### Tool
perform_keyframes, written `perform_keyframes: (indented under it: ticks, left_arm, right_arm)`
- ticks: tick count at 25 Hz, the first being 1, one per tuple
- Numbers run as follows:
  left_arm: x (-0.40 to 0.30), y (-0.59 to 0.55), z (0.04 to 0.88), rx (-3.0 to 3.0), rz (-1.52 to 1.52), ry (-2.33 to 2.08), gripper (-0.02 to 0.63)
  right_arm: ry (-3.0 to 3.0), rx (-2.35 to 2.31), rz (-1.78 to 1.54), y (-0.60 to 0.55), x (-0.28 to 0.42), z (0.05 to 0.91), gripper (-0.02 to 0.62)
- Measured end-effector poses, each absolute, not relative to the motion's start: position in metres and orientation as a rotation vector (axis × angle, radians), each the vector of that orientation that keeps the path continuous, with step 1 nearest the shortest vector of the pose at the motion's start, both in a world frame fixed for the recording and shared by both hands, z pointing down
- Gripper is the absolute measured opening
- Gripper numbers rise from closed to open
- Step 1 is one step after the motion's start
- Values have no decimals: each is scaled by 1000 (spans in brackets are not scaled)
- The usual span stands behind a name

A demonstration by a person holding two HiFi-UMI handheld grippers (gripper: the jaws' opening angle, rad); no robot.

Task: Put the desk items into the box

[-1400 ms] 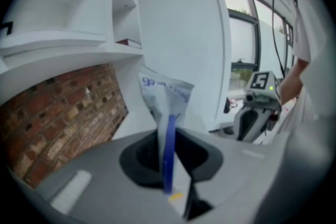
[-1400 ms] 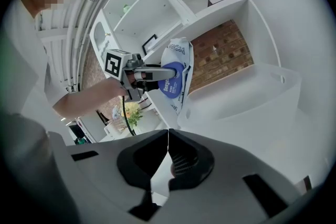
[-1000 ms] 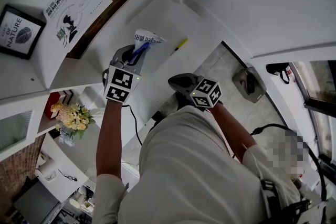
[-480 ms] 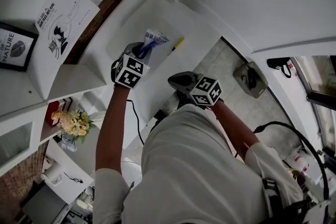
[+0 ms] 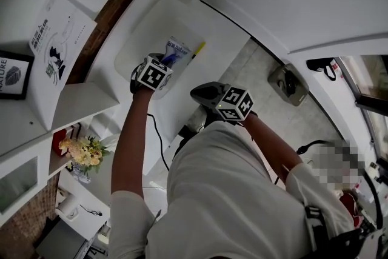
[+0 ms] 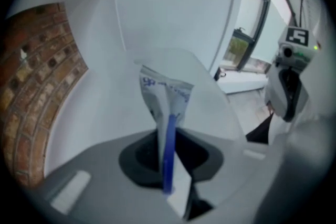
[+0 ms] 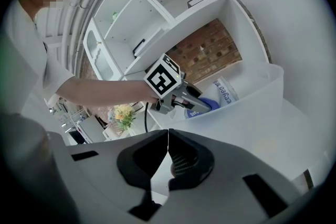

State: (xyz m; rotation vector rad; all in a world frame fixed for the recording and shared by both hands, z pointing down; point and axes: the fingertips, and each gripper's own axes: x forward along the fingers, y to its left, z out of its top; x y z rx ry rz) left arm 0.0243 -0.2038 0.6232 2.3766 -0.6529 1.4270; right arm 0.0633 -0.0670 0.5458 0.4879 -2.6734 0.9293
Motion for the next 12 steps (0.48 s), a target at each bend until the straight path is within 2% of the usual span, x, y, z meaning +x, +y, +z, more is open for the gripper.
perform_keyframes:
  ticks: [9,10,12]
  left_arm:
    - [32,-200,646,2349,1384,-623,62]
    - [34,-202,644,2356,1348,-637,82]
    - [38,-205,640,2369,1282,-663,172]
  right_arm:
    - [-2675,498,980,-73,75,549,2]
    - [-2675,496,981,-73,75,549,1]
    - [-2674,487,981,-73,75,549,0]
